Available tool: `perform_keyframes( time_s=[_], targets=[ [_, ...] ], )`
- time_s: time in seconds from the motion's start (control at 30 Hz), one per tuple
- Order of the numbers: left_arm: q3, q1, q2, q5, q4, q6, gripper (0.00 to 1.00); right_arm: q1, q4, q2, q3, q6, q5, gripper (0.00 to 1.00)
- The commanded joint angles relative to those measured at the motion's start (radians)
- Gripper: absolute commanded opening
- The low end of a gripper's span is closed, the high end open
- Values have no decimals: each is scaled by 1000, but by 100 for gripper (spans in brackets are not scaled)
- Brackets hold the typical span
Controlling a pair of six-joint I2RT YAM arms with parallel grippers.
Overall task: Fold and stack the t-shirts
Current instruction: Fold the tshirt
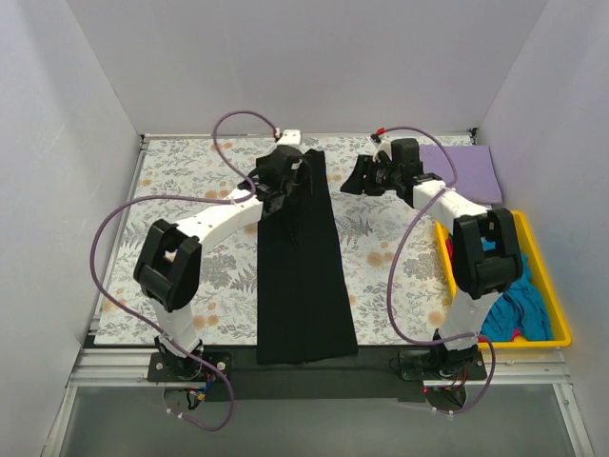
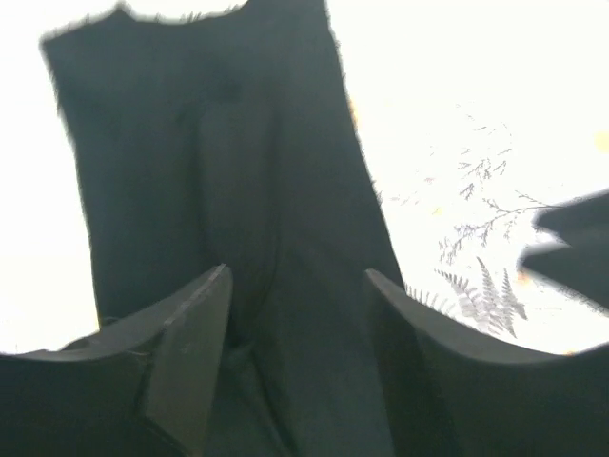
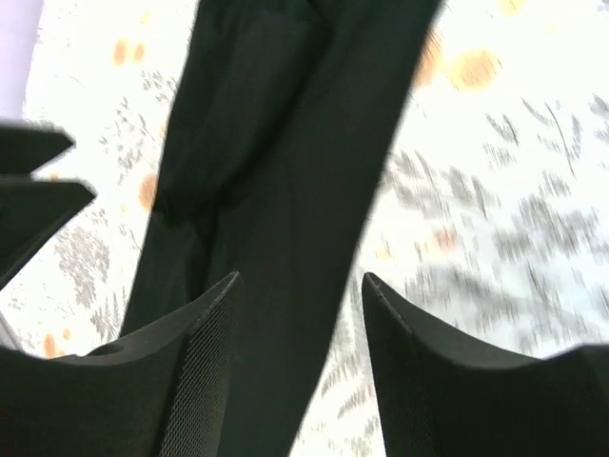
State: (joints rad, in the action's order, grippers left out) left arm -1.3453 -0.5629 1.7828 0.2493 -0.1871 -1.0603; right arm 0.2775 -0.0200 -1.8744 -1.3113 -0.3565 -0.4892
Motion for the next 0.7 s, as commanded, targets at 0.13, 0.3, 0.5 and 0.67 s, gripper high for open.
perform_keyframes(
  time_s=[0.13, 0.3, 0.5, 0.67],
  targets=[
    [-219, -111, 236, 307, 60, 462, 49, 3, 195, 300, 239, 67, 168, 64],
    [-371, -114, 397, 357, 86, 546, 46, 3, 272, 473, 354, 94, 235, 66],
    [-452, -115, 509, 355, 118, 605, 41, 3, 313, 581, 471, 97, 212, 66],
    [-512, -115, 584, 384, 141, 648, 40, 0, 327, 610, 515, 100, 201, 66]
  ],
)
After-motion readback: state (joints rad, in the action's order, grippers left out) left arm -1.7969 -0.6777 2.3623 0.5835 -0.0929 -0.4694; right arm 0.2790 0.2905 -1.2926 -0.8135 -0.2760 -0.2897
